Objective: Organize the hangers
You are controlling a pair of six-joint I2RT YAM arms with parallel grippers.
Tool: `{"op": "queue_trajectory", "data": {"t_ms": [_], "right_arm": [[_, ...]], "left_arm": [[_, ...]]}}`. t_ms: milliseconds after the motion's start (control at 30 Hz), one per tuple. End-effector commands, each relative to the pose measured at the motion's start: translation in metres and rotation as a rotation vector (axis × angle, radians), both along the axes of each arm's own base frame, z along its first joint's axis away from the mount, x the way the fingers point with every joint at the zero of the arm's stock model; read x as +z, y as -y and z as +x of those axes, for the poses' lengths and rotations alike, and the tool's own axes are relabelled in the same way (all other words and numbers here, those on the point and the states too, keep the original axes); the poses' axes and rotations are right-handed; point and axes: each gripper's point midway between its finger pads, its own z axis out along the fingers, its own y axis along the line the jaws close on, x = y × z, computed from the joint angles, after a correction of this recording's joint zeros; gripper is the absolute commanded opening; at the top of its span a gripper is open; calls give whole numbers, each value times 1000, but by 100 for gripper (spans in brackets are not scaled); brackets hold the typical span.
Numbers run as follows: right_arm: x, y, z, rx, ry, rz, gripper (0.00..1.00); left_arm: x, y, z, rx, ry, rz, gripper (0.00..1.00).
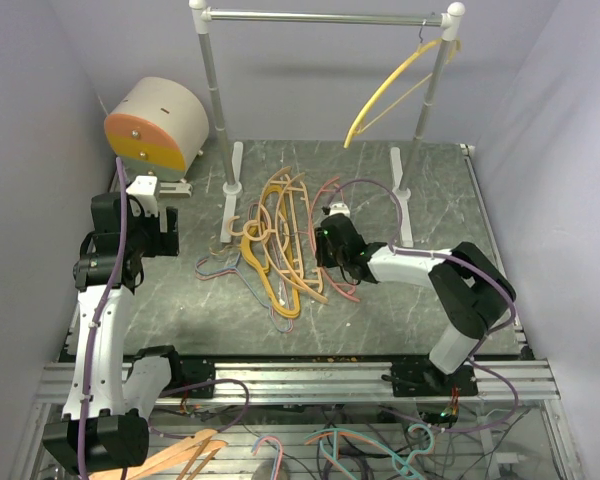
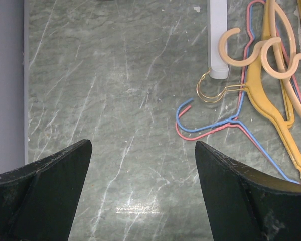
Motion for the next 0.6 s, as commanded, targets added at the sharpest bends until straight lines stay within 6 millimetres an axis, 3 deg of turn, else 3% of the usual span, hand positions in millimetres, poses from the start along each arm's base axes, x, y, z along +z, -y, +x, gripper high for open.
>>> {"op": "queue_trajectory", "data": {"t_ms": [0,400,567], "right_arm": [[-4,-2,5,7,5,3,36],[-2,-9,5,22,1,27,35],[-14,-7,5,17,-23,0,35]], "left_arm": [[4,6,2,-34,24,-7,95],[4,6,2,-33,23,-7,95],[4,6,2,-31,23,-7,95]]}}
